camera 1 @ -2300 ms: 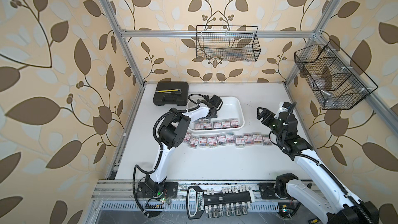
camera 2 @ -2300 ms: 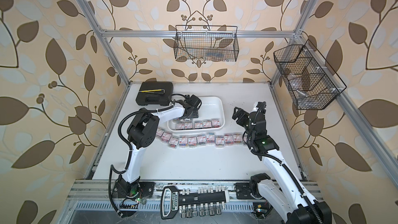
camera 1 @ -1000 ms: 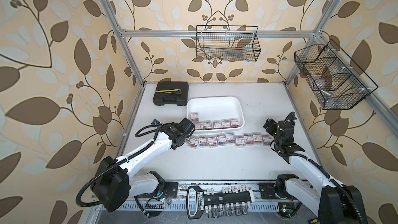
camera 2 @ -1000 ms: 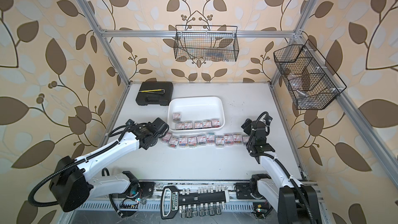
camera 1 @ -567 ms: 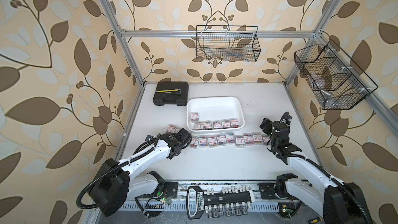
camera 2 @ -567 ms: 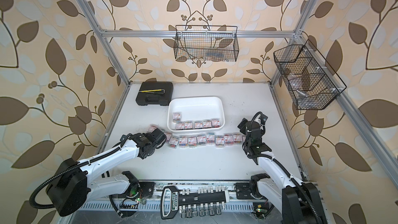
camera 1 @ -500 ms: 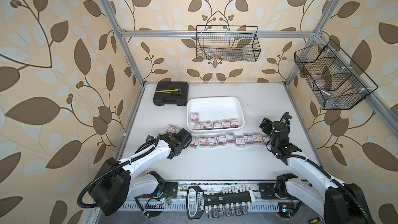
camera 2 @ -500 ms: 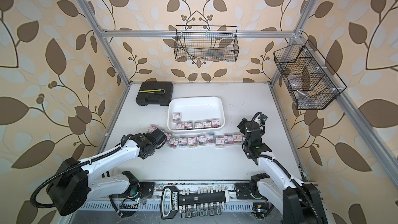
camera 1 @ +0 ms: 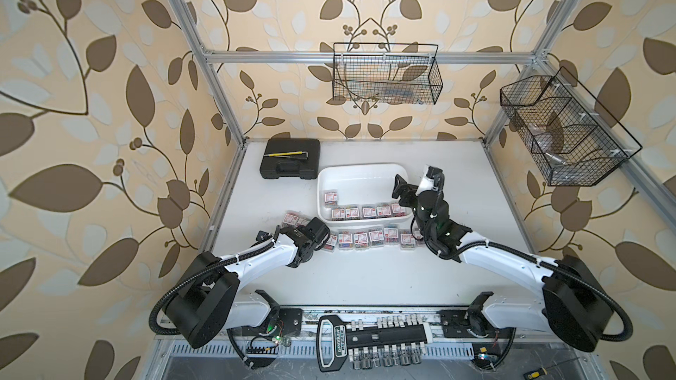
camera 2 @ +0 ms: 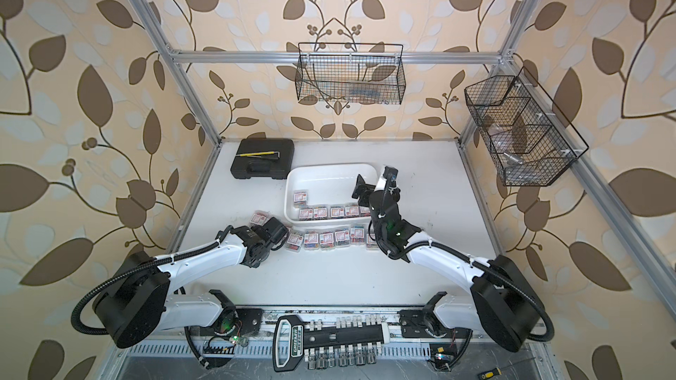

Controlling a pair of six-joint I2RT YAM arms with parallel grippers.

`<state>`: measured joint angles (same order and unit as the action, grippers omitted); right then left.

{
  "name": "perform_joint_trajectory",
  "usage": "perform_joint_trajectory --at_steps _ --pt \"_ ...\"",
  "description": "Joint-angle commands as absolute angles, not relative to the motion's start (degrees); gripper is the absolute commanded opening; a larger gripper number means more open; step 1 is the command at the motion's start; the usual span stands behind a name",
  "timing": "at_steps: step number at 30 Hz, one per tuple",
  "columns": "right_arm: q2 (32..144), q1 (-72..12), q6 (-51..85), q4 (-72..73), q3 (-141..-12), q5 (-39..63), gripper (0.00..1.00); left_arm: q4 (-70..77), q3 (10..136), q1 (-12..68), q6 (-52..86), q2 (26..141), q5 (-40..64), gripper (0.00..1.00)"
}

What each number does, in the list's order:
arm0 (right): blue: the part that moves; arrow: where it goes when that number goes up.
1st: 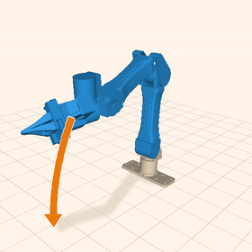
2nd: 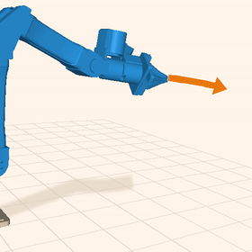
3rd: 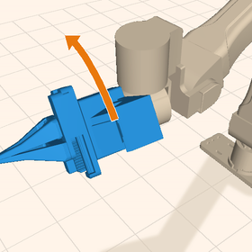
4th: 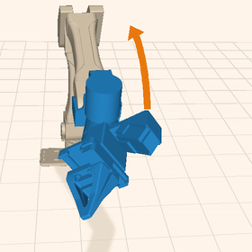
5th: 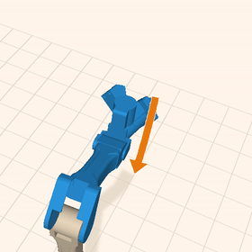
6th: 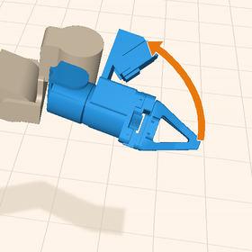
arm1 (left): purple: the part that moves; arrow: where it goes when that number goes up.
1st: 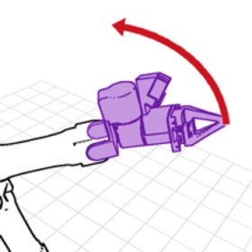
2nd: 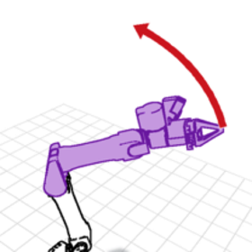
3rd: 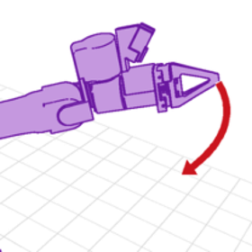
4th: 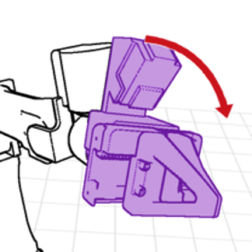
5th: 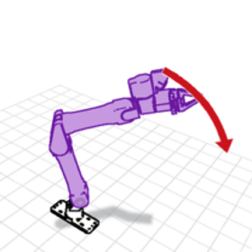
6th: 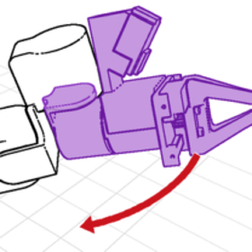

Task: Take the paper clips out of the storage box
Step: Place the boxed paper clips at the center of the board.

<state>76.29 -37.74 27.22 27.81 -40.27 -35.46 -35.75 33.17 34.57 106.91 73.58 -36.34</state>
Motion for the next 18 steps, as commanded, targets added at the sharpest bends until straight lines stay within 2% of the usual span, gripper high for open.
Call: perform_joint_trajectory --at_steps 1,4,8,13,18 --pt "79.3 -38.8 24.8 30.9 -43.1 -37.2 0.94 -37.3 32.5 35.0 108.5 73.1 -37.8 0.82" --pt "80.5 -39.3 25.1 32.5 -43.4 -36.9 0.95 -38.0 32.2 35.0 108.7 71.9 -38.2 0.87" --pt "81.4 -39.4 25.1 33.5 -43.6 -36.9 0.95 -39.4 32.3 35.0 108.0 68.8 -38.5 0.99" --pt "80.6 -39.7 25.1 33.4 -43.4 -37.1 0.95 -42.5 33.0 35.0 106.3 63.3 -40.0 0.99" --pt "78.1 -41.2 25.5 30.0 -43.5 -38.0 0.95 -46.7 35.6 35.0 100.0 57.3 -47.4 0.99"
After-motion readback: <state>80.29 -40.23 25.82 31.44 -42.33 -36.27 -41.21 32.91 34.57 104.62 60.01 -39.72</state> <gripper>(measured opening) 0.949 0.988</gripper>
